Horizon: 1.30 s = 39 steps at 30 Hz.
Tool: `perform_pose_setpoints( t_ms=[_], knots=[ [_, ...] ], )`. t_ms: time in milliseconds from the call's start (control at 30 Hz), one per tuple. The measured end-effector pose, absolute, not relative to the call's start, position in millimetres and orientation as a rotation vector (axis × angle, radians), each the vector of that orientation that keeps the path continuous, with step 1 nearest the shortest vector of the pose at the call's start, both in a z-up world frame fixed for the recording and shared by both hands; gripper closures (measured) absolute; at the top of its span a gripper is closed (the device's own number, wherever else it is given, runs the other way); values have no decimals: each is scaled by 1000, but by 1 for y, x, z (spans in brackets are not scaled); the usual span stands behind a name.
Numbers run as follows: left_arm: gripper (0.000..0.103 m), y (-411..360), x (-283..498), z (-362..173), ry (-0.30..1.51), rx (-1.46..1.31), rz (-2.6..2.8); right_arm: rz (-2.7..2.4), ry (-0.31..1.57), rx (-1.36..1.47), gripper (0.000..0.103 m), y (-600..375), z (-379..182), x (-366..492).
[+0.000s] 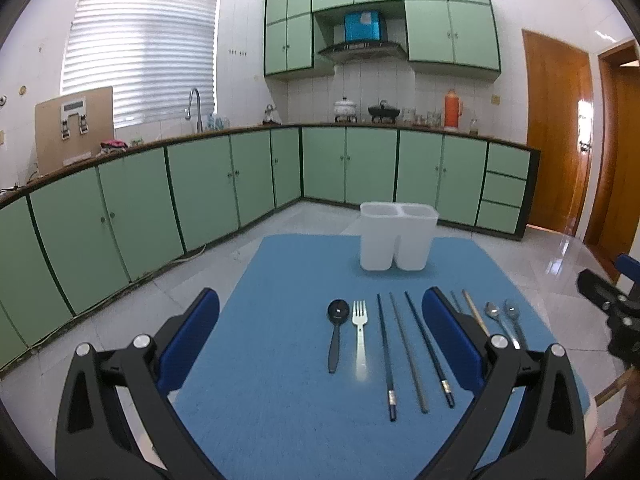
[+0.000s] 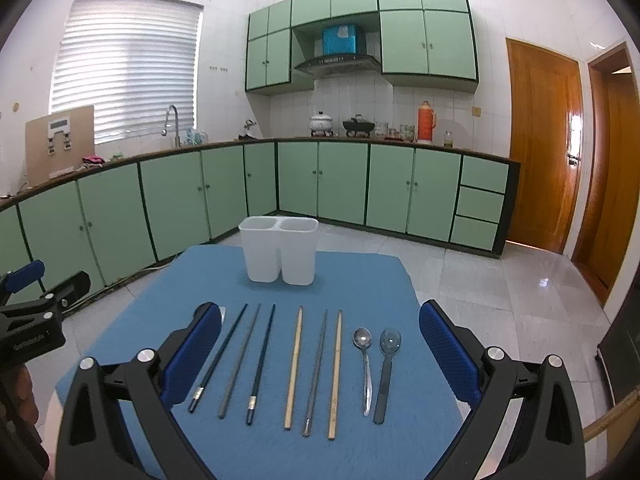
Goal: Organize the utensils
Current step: 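Lower the left tool onto the black spoon while the right tool lowers onto the metal spoon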
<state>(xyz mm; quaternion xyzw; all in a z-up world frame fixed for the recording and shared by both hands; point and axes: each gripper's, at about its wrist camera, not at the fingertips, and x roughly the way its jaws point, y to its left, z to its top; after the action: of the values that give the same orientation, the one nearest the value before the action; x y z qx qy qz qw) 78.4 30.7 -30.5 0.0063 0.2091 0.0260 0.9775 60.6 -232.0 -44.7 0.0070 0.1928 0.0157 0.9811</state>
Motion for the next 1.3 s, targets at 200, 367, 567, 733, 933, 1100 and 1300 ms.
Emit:
perform_pose_setpoints(
  t_ms=[200, 367, 567, 733, 933, 1100, 1300],
  knots=[
    [5, 34, 130, -49, 512, 22, 40, 17, 437, 28, 6, -245, -55, 104],
    [5, 40, 174, -68, 602, 36, 45, 14, 505, 53, 11, -263, -69, 140],
    [5, 45, 225, -99, 708, 46, 47, 35, 637, 45, 28, -280, -104, 192],
    [12, 47, 259, -127, 793, 45, 41, 73, 737, 18, 44, -281, -133, 228],
    [19, 52, 285, -149, 879, 41, 37, 91, 796, 15, 48, -280, -156, 259],
    [20, 57, 308, -164, 924, 24, 38, 95, 814, 14, 48, -278, -166, 268],
    [20, 51, 324, -167, 934, 33, 26, 91, 833, 31, 48, -277, -173, 272]
  ],
)
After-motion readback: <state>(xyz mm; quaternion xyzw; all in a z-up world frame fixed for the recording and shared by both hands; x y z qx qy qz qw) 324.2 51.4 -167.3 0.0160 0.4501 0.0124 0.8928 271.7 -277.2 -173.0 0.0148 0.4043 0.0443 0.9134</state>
